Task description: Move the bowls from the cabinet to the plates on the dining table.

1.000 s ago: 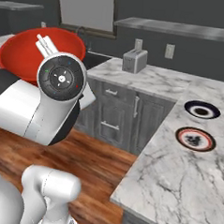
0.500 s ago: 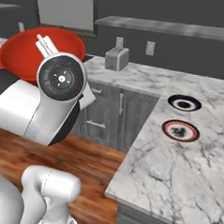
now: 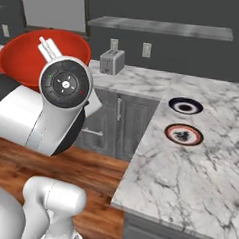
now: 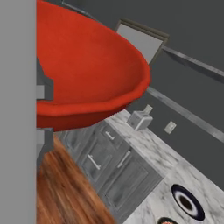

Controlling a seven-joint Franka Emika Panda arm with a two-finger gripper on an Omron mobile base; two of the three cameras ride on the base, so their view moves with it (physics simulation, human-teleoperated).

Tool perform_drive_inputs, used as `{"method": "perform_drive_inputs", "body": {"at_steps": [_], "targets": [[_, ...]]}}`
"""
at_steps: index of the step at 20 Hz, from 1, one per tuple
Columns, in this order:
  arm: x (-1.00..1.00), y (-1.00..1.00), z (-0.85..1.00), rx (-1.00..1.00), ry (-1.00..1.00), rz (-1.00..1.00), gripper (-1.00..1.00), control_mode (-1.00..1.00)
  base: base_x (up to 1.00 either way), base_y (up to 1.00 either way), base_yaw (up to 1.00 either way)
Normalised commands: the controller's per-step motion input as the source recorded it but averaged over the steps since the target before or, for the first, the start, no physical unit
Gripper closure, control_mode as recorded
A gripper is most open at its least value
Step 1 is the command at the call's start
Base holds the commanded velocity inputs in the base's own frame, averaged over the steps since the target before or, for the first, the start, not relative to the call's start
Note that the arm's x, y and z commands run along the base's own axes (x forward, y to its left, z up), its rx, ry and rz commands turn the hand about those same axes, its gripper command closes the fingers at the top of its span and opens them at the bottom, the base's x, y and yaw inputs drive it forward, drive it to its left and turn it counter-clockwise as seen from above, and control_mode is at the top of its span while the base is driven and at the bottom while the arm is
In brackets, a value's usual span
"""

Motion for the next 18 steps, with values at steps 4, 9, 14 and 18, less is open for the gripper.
{"method": "perform_drive_inputs", "body": {"at_steps": [4,9,14,18], "targets": [[0.00,0.00,0.00,0.00,0.00,0.00,1.00,1.00,0.00,0.01,-0.25],[0.00,0.00,0.00,0.00,0.00,0.00,1.00,1.00,-0.14,0.47,-0.06],[0.00,0.00,0.00,0.00,0.00,0.00,1.00,1.00,-0.05,0.62,0.00],[0.00,0.00,0.00,0.00,0.00,0.00,1.00,1.00,-0.01,0.62,0.00]]}}
